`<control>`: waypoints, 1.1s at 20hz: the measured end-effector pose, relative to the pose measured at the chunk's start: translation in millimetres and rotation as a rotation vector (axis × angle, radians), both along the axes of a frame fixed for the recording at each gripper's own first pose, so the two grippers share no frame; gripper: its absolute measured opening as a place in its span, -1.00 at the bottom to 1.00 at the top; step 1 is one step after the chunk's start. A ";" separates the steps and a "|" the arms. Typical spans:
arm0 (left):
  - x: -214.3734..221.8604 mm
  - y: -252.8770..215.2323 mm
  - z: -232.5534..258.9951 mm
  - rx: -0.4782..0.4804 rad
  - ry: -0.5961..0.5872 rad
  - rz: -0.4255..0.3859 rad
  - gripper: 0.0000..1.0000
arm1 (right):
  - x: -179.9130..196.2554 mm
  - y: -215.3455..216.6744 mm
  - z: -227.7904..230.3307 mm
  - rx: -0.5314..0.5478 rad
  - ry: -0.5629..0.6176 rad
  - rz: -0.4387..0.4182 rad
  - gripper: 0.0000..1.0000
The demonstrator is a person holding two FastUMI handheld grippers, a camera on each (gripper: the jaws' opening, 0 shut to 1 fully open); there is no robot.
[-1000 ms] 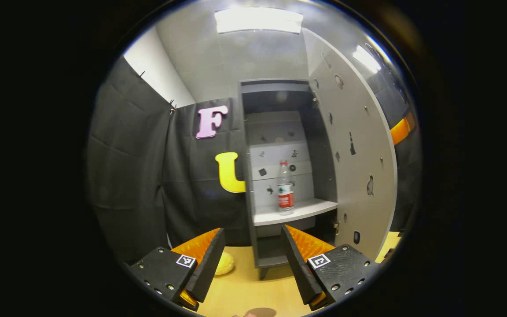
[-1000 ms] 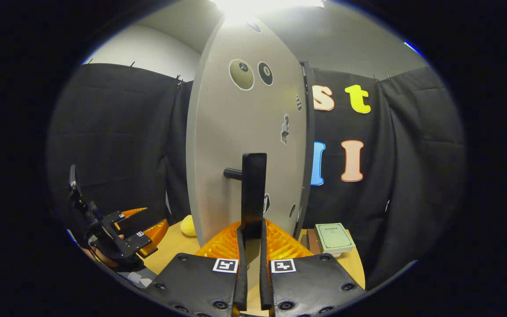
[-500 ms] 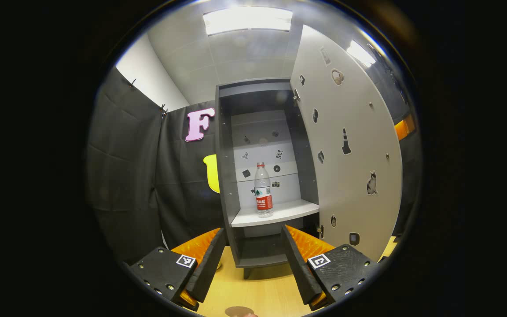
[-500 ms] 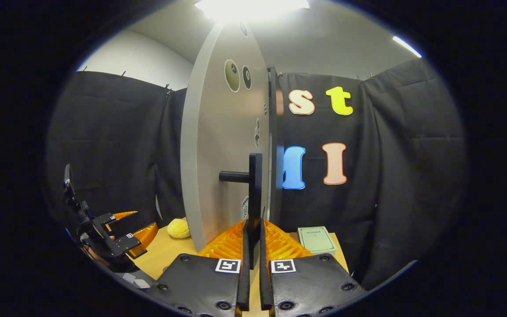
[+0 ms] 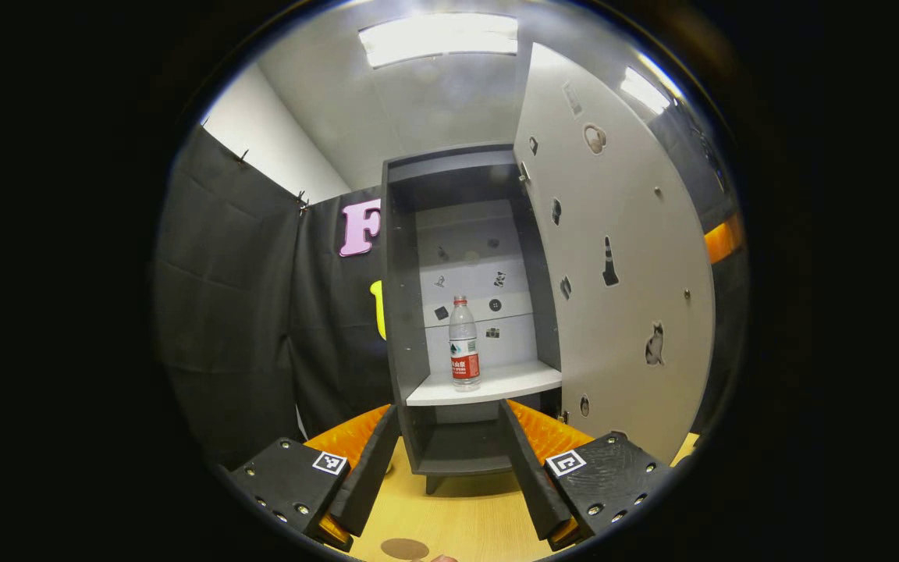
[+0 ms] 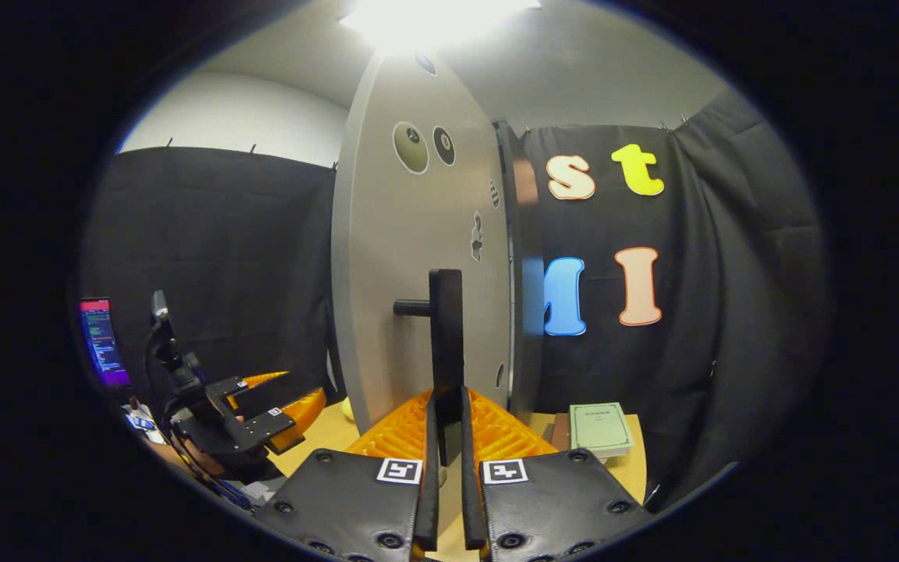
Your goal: Open the cabinet door with the right hand, grasp the bottle in the cabinet with the left hand and place it on the coaster, then close the cabinet door with the right hand.
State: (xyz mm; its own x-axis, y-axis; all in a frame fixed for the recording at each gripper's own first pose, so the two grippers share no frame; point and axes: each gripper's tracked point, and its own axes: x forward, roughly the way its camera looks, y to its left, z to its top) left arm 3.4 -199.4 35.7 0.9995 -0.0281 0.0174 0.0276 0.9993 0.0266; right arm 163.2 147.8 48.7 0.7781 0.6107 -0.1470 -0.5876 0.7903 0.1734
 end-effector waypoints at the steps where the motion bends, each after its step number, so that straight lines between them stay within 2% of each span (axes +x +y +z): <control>1: 3.0 1.4 4.0 0.003 -0.002 0.008 0.48 | -3.9 -4.7 0.7 0.013 0.000 0.005 -0.71; 2: 6.5 2.9 8.7 0.006 -0.005 0.014 0.43 | -7.4 -15.3 0.9 0.009 -0.006 -0.009 -0.71; 6: 24.5 1.7 32.6 0.008 -0.036 0.011 0.48 | 0.2 -59.7 -8.0 -0.027 -0.024 -0.130 -0.68; 8: 34.0 -4.4 42.5 -0.011 -0.045 -0.010 0.43 | 7.1 -76.5 -15.9 -0.038 -0.012 -0.180 -0.54; 9: 40.2 -7.0 45.2 -0.022 -0.046 -0.024 0.48 | 10.1 -82.1 -20.2 -0.049 -0.005 -0.199 -0.36; 12: 61.3 -13.1 54.9 -0.035 -0.044 -0.057 0.48 | 22.5 -108.1 -35.5 -0.097 0.000 -0.303 0.96; 13: 69.9 -12.1 57.3 -0.032 -0.044 -0.064 0.48 | 26.9 -113.6 -39.7 -0.108 0.003 -0.331 0.84; 15: 89.1 -11.7 63.8 -0.027 -0.052 -0.081 0.48 | 35.0 -122.5 -47.1 -0.113 0.018 -0.380 0.84; 16: 98.9 -12.8 68.2 -0.030 -0.057 -0.091 0.48 | 39.2 -126.7 -50.4 -0.107 0.029 -0.405 0.95; 17: 111.0 -13.9 69.8 -0.037 -0.058 -0.102 0.48 | 42.9 -129.9 -55.0 -0.106 0.047 -0.424 0.86; 18: 123.6 -15.3 72.3 -0.047 -0.056 -0.114 0.48 | 45.6 -132.3 -60.5 -0.107 0.064 -0.439 0.94; 19: 137.0 -17.6 73.5 -0.060 -0.056 -0.129 0.48 | 49.5 -134.7 -62.7 -0.114 0.070 -0.458 0.86; 21: 157.0 -20.2 75.5 -0.086 -0.050 -0.152 0.48 | 58.8 -144.5 -66.1 -0.131 0.072 -0.511 0.84; 22: 167.4 -22.8 77.0 -0.097 -0.046 -0.166 0.48 | 60.8 -148.3 -67.9 -0.131 0.074 -0.538 0.94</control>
